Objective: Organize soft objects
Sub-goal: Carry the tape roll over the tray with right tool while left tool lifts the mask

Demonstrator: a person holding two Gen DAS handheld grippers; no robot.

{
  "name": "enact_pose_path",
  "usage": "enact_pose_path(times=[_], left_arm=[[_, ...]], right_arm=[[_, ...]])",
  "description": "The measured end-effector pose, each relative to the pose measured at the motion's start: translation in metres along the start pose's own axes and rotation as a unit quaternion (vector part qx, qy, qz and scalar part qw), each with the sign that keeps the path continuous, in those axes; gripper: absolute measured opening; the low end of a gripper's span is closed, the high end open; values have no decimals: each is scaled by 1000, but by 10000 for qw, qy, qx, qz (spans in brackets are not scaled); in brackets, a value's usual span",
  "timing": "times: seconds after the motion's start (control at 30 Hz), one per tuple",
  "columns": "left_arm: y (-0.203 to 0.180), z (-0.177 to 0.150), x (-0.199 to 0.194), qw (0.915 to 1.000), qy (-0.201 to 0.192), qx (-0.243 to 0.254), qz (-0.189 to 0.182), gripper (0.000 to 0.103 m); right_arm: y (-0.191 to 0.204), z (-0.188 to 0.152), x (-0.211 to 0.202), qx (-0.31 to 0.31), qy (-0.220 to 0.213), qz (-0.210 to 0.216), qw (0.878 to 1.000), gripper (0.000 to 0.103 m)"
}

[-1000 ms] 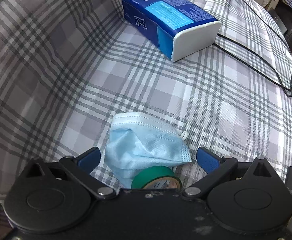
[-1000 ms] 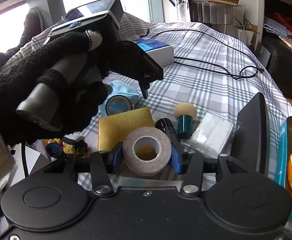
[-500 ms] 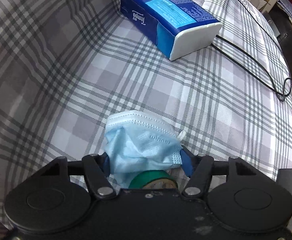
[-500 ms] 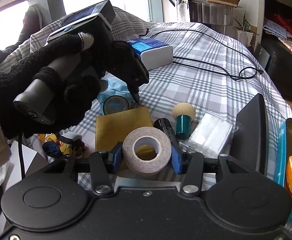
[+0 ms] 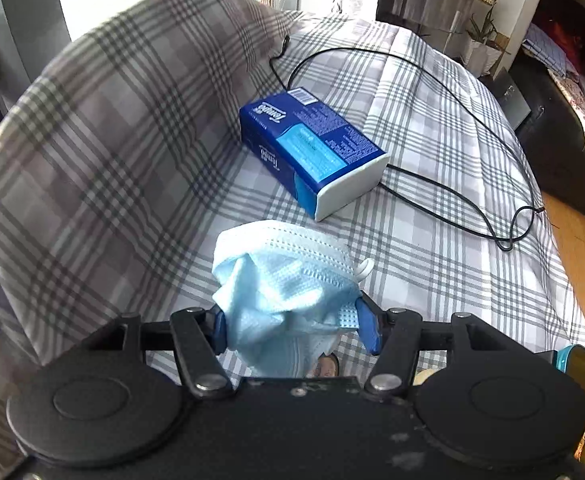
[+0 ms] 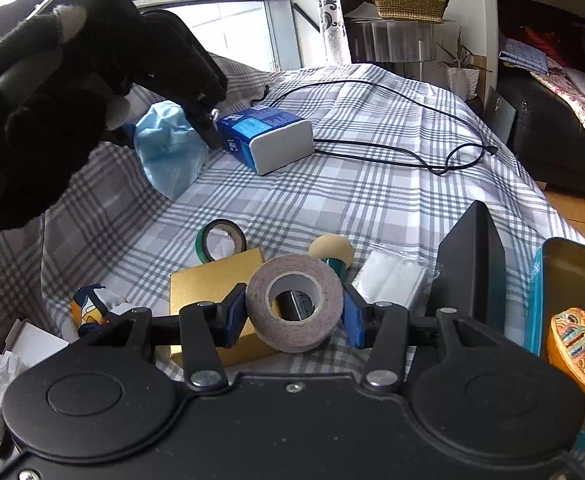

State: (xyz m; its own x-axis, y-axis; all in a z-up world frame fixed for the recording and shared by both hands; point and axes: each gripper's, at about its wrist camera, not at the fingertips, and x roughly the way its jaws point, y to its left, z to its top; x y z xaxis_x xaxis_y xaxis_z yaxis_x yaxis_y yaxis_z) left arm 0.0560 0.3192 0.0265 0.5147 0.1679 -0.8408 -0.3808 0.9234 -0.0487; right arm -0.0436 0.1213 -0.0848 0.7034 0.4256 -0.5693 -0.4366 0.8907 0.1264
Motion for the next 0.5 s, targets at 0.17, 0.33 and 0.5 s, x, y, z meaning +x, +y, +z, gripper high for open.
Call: enact_pose_path(times=[0.17, 0.33, 0.5], left_arm=[[-22, -5, -33, 9995, -158, 274, -51, 57], [-56, -16, -57, 9977, -165, 559, -345, 57], [-98, -33, -72, 9930, -179, 956, -667, 57]], right_arm=[[-24, 10, -10, 400, -250, -232, 9986, 49], [-62, 21, -21, 1130, -488, -709, 9899, 49], [-110, 23, -34, 2143, -571, -1421, 9647, 49]])
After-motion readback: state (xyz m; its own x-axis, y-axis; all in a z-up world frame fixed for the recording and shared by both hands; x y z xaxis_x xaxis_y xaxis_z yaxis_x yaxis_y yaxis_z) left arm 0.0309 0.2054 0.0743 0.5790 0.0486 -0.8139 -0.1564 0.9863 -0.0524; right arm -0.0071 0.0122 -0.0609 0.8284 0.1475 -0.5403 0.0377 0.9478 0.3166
